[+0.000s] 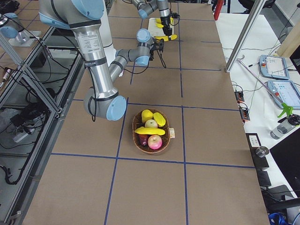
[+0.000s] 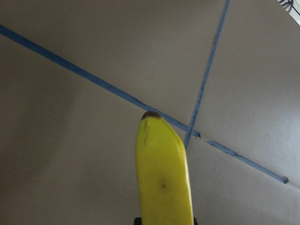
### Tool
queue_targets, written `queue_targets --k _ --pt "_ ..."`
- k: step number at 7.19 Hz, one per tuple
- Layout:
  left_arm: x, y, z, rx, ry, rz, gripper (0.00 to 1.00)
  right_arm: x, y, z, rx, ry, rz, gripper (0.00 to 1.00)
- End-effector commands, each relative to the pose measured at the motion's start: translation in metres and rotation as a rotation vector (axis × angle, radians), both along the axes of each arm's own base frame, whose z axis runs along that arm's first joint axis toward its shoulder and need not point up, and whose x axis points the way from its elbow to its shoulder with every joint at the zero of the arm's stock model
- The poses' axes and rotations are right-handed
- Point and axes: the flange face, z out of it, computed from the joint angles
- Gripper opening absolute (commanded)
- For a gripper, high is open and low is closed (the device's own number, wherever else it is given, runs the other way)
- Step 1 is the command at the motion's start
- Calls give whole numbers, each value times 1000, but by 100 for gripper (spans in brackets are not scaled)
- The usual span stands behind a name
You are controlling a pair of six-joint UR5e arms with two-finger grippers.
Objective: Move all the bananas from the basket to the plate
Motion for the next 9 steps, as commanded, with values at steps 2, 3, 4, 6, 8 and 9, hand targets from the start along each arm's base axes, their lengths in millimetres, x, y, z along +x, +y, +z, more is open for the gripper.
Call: queue_targets --k 2,3,4,6,8,9 --pt "-54 6 48 -171 -262 -18 0 40 -28 54 1 286 -28 100" --pt "-77 1 82 -204 -307 -40 0 69 -36 60 9 378 -80 100" --pt "-106 -1 113 -195 -348 -26 0 92 -38 64 42 449 -131 100" --pt "-167 -8 173 -219 -358 -107 0 143 -44 106 139 539 -189 100" --pt "-166 -28 219 -319 -267 -253 0 212 -58 154 184 554 -255 100" --pt "-167 -29 251 -301 -248 -255 0 237 -59 171 220 575 -274 100"
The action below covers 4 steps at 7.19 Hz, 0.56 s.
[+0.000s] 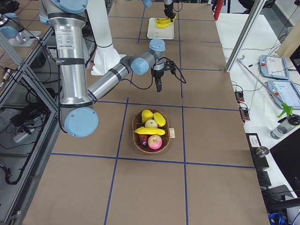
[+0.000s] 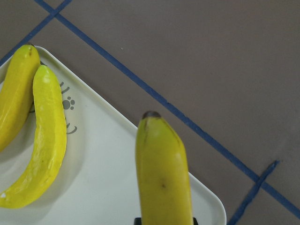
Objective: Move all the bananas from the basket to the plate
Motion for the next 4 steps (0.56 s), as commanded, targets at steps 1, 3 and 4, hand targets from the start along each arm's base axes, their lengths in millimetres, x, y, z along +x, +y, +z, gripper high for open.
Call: queue_targets --k 1,3,4 --pt "-3 -1 82 5 40 -41 1 42 -3 29 38 21 -43 100" --pt "-1 -3 116 32 61 -39 14 42 -2 29 39 19 -44 100" --pt "-4 4 120 14 72 -29 22 42 -2 29 38 20 -44 100"
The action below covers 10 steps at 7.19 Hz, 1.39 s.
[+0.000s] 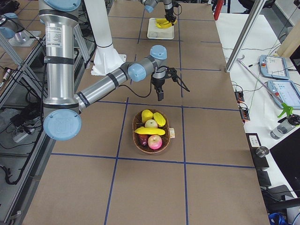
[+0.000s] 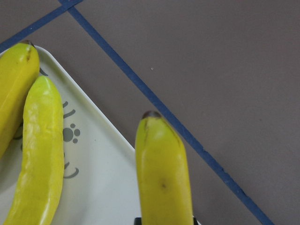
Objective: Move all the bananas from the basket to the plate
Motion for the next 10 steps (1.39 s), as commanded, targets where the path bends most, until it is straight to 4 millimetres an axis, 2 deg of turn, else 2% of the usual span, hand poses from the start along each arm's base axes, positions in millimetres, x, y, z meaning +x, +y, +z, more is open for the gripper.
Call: queue_targets --k 1,2,3,4,5,6,7,8,9,10 --pt "-6 17 16 -41 32 28 31 1 1 0 2 0 -1 100" --pt "-10 22 22 -46 27 29 47 1 0 1 1 2 0 100" --pt "-16 31 29 -22 38 40 94 1 0 1 1 2 0 100" --pt "-16 32 25 -12 48 45 100 2 0 1 0 2 1 100" --pt "-14 38 2 -4 104 91 100 6 2 5 -5 6 8 100" --pt "-26 44 -43 42 210 192 100 19 6 10 -6 12 19 100" --pt "-38 45 -73 127 236 223 100 35 18 31 11 32 -11 100" --pt "-22 48 -108 204 267 275 100 58 28 48 28 52 -24 100" --pt "6 50 -153 288 300 313 100 76 47 68 27 57 -9 100" --pt "19 57 -163 316 298 321 100 87 69 95 59 29 10 100"
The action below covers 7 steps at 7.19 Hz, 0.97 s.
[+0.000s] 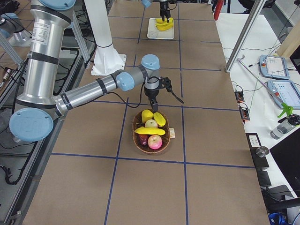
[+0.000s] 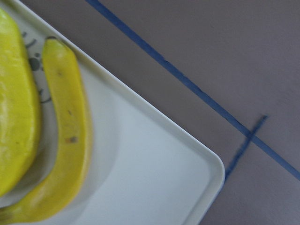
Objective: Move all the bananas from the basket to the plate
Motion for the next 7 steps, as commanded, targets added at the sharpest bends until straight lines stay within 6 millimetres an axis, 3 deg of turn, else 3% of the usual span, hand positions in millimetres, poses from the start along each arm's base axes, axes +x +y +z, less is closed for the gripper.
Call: queue_targets --k 1,2,4,5,7 --pt "35 12 -31 81 11 18 100 18 27 39 -20 -46 104 100" --pt "44 15 -30 91 -2 8 100 15 24 48 -42 -98 180 99" --pt "54 20 -31 92 -2 23 100 11 24 103 -69 -165 213 99" --pt "55 20 -34 97 0 20 100 2 27 105 -102 -174 220 99" --pt "57 19 -34 97 0 20 100 -20 35 135 -131 -109 179 99"
